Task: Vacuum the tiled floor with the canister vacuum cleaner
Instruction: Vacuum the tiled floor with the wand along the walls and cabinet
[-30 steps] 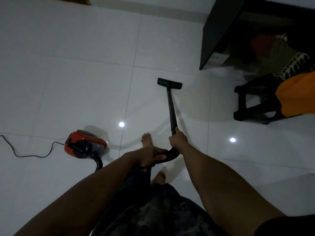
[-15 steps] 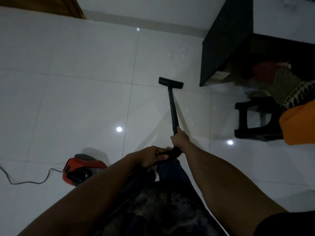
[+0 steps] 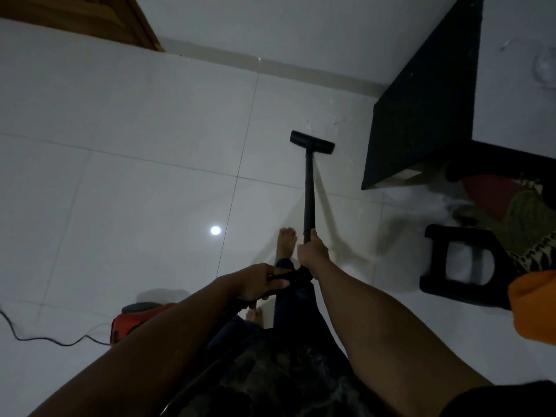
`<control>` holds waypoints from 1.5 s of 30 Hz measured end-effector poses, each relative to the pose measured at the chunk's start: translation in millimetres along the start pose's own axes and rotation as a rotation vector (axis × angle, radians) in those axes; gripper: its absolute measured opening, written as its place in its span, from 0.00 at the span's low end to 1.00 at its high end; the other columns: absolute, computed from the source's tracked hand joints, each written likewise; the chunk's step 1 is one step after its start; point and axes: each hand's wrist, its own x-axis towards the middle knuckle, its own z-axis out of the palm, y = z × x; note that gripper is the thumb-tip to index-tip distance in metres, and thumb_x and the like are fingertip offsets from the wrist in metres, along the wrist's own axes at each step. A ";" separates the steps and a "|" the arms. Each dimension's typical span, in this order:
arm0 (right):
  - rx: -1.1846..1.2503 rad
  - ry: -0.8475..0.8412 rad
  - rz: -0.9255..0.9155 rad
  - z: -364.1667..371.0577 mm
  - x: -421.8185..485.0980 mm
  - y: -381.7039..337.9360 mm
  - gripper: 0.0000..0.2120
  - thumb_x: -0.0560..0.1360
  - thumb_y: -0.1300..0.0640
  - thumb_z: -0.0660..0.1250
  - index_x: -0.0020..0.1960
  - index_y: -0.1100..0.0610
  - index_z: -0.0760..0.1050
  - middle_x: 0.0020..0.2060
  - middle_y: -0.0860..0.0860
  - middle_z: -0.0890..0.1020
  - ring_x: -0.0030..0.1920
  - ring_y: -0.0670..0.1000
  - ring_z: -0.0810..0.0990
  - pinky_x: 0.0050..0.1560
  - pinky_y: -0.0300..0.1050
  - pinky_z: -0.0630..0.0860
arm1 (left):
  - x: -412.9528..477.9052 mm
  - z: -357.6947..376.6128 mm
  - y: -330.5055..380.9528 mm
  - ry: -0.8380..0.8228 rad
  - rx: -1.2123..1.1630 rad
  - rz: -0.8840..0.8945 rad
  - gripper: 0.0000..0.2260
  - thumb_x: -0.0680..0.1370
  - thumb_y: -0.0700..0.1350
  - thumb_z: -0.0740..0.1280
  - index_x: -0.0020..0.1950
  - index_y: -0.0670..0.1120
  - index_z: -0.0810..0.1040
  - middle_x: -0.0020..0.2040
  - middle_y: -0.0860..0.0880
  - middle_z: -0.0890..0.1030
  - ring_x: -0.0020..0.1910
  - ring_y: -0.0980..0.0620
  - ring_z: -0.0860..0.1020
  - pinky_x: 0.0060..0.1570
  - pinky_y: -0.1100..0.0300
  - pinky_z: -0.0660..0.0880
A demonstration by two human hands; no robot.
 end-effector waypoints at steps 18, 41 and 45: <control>-0.135 -0.001 -0.050 -122.4 131.0 -179.0 0.35 0.81 0.61 0.56 0.81 0.43 0.44 0.68 0.58 0.73 0.57 0.59 0.77 0.45 0.46 0.74 | 122.3 -166.0 94.0 0.081 -0.134 0.000 0.22 0.83 0.54 0.61 0.77 0.55 0.65 0.36 0.54 0.73 0.26 0.54 0.74 0.30 0.61 0.76; -0.044 0.121 -0.127 -70.3 96.0 -161.6 0.32 0.82 0.58 0.58 0.81 0.41 0.50 0.63 0.56 0.76 0.46 0.53 0.76 0.45 0.46 0.77 | 77.9 -147.9 58.3 0.139 -0.068 -0.022 0.22 0.83 0.54 0.60 0.78 0.55 0.65 0.38 0.50 0.74 0.23 0.58 0.74 0.30 0.59 0.76; -0.042 0.168 -0.144 -42.2 55.2 -120.9 0.32 0.82 0.56 0.58 0.80 0.39 0.50 0.60 0.56 0.78 0.44 0.53 0.76 0.46 0.48 0.79 | 34.9 -107.0 37.3 0.150 -0.024 0.016 0.21 0.84 0.53 0.60 0.77 0.54 0.66 0.37 0.52 0.74 0.22 0.63 0.74 0.29 0.60 0.76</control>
